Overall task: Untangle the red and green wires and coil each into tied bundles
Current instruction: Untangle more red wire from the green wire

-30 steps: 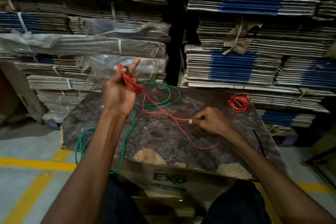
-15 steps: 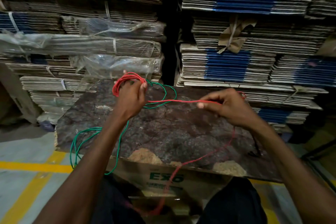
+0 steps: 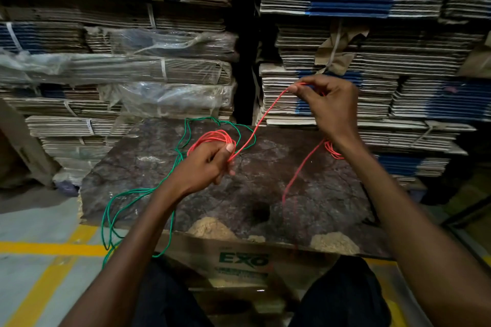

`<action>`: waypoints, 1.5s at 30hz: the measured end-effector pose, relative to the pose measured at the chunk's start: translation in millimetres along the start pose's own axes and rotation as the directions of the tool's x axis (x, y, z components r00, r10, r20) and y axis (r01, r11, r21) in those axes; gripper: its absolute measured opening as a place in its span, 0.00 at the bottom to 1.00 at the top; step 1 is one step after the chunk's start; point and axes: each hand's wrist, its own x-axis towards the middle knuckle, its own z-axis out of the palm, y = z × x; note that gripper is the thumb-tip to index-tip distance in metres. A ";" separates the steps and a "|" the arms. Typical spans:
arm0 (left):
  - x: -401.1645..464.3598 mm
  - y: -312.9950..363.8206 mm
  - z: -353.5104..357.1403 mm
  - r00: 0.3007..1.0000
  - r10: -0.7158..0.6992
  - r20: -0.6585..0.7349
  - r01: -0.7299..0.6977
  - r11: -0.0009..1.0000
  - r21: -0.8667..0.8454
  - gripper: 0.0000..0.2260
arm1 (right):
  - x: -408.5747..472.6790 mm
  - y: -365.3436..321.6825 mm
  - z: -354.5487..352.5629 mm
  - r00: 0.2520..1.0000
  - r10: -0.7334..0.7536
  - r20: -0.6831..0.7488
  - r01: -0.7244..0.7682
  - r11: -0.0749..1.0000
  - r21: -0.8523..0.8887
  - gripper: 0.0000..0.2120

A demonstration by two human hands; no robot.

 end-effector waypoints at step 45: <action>68.7 1.5 16.5 0.962 0.199 -0.187 -0.120 0.923 0.367 0.16 | -44.2 -35.1 -34.1 0.672 0.254 0.695 -0.331 0.943 -0.025 0.08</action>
